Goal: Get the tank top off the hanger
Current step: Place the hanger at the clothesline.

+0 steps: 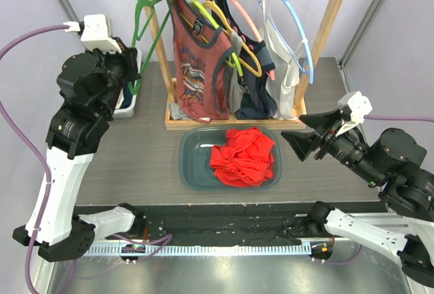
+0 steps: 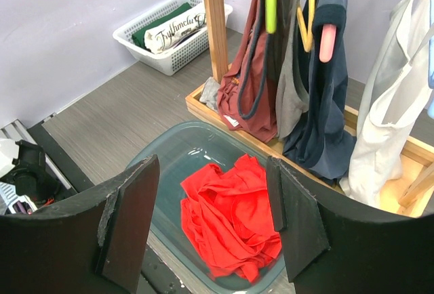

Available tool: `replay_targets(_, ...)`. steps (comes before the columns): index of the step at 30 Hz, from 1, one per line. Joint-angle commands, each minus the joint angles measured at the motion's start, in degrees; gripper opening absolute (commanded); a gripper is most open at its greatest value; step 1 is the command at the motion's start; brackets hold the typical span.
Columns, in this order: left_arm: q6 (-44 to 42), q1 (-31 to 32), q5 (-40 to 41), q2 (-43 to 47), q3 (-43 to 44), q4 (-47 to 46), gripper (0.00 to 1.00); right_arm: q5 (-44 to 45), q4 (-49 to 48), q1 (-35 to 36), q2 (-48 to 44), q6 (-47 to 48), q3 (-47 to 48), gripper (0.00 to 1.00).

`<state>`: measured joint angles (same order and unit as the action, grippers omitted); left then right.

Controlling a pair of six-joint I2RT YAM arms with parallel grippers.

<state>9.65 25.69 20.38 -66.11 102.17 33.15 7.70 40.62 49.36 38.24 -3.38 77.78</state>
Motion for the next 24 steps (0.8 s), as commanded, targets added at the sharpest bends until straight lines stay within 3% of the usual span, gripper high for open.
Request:
replay_targets(1,-1.39,-0.29,3.09,0.63,-0.74,-2.56,0.00,-0.50,-0.98,-0.15,-0.01,-0.58,-0.35,0.71)
replay_targets(11,-0.95,1.90,2.29,-6.13,0.66,-4.05,0.00,-0.23,-0.46,-0.15,-1.32,-1.28,0.18,0.71)
replay_targets(24,-2.71,14.03,4.14,-20.72,14.72,-6.52,0.00,1.17,1.13,-0.15,-2.64,-2.34,1.15,0.70)
